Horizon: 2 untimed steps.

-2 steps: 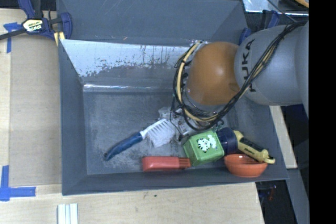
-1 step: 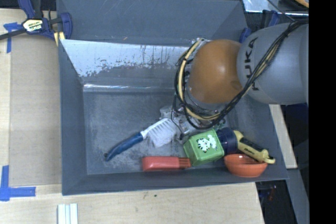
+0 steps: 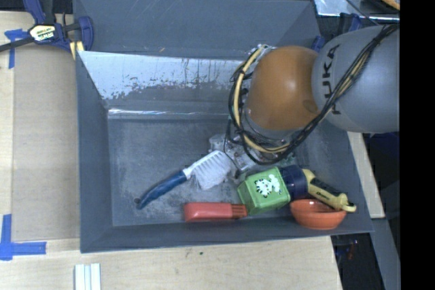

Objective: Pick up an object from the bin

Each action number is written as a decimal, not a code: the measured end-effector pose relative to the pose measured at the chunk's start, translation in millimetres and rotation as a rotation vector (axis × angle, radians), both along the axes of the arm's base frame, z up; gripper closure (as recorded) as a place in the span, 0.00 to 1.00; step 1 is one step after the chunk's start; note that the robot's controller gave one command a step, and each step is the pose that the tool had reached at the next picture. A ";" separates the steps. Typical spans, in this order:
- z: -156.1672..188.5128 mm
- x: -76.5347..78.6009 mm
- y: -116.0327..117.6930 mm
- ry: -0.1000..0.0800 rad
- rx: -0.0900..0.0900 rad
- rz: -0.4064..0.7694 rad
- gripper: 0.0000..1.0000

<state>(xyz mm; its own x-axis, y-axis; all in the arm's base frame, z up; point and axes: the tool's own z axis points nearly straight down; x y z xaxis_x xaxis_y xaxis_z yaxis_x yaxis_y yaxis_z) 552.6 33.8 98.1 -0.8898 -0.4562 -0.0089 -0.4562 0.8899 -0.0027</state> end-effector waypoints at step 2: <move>43.9 0.3 -0.5 -0.001 0.000 -0.005 1.00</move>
Offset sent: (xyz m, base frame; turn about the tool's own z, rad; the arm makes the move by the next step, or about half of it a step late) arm -0.0004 -0.0002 0.0435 0.0014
